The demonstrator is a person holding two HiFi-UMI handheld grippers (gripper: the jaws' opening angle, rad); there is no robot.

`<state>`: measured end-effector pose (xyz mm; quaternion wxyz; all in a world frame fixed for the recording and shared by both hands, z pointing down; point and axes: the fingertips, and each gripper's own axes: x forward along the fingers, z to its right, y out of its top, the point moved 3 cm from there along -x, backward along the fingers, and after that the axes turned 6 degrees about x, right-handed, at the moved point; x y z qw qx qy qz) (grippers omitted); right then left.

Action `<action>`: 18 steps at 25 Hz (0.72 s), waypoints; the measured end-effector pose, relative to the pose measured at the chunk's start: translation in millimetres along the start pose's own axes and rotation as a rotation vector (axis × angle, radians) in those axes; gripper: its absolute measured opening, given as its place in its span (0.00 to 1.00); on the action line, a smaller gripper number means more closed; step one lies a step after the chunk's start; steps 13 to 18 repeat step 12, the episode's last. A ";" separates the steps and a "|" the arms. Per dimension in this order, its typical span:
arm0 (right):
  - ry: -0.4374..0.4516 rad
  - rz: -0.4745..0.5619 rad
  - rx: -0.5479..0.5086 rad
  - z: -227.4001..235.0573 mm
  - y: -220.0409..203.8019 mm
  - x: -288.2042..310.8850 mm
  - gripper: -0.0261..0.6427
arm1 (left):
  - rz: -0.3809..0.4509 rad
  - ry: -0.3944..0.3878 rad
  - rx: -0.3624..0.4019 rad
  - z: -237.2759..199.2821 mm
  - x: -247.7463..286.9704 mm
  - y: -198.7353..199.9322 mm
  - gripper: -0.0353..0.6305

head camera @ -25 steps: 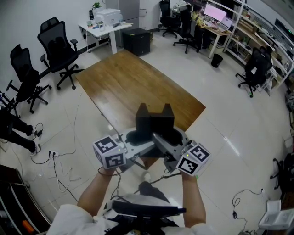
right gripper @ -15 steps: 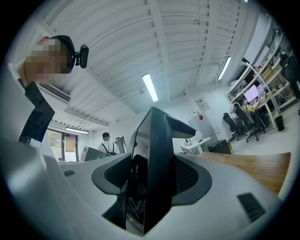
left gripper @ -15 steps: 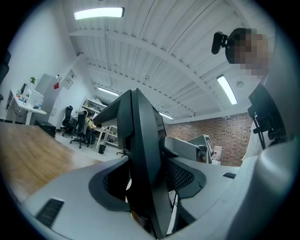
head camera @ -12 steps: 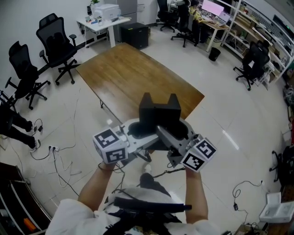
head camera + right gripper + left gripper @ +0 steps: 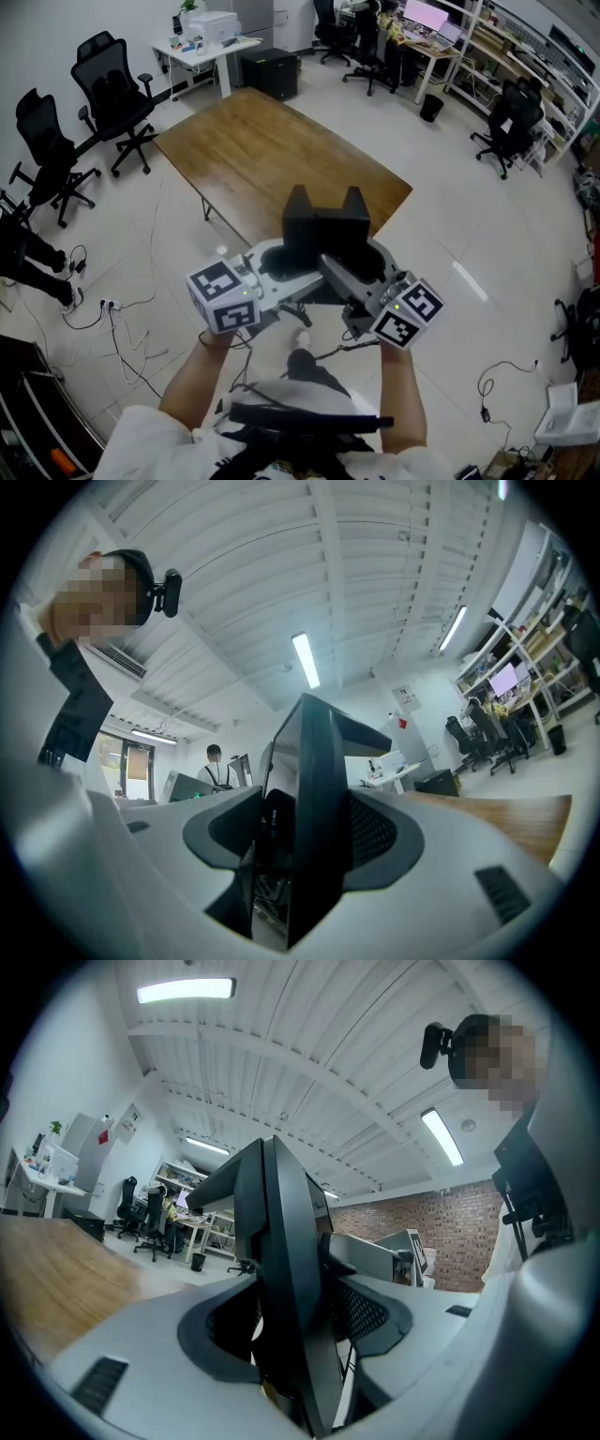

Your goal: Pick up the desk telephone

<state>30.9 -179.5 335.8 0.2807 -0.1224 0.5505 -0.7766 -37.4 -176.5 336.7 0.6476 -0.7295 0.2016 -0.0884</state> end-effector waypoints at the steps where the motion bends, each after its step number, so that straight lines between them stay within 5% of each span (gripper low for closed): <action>1: 0.001 0.000 -0.001 -2.0 -0.6 -0.5 0.44 | -0.003 -0.002 0.006 1.6 -1.7 -0.1 0.40; 18: 0.010 -0.009 0.005 -13.5 -5.3 -6.5 0.44 | -0.007 0.010 -0.003 14.5 -9.2 -1.2 0.40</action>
